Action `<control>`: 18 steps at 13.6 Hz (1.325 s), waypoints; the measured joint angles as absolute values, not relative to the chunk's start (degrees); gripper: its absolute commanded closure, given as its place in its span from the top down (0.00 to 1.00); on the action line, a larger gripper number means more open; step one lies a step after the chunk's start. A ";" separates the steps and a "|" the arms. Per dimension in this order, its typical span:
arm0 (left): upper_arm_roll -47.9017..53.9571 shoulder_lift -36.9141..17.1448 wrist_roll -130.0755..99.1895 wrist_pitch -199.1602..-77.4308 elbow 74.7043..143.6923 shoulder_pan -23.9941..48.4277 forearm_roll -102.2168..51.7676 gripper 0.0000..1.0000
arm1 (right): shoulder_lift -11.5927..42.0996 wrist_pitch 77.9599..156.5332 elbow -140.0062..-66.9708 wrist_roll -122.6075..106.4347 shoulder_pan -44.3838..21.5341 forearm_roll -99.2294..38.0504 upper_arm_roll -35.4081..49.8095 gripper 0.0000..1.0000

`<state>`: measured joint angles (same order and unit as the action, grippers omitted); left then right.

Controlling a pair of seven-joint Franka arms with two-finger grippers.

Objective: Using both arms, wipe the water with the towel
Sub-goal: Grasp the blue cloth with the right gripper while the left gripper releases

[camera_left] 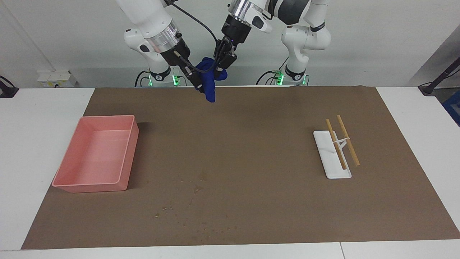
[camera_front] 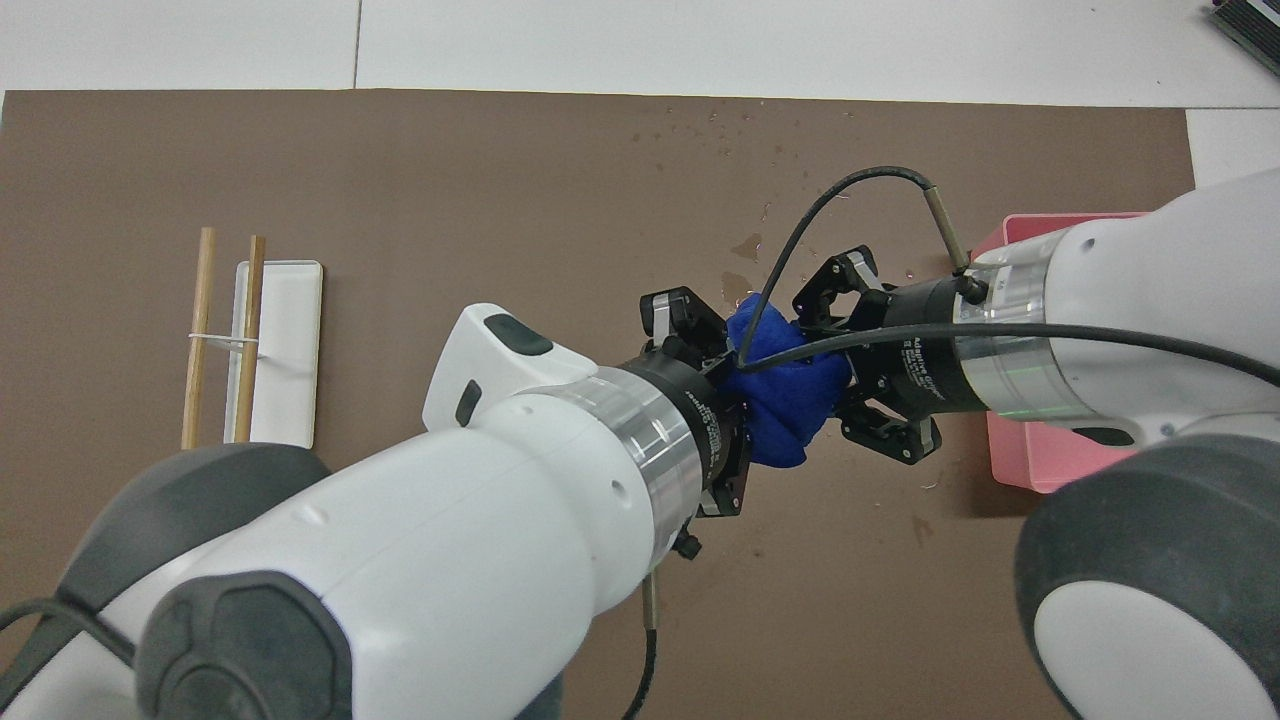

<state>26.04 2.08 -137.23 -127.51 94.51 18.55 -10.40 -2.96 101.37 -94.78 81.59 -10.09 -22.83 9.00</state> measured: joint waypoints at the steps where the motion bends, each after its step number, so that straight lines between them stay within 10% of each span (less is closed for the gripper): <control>1: 26.04 2.08 -137.23 -127.49 94.51 18.55 -10.40 0.00 | -2.93 101.35 -94.72 79.56 -10.09 -22.85 9.00 0.00; 18: 26.17 1.66 -137.23 -127.43 94.54 18.56 -10.40 0.00 | -1.44 106.30 -93.75 78.07 -7.84 -22.86 8.73 0.00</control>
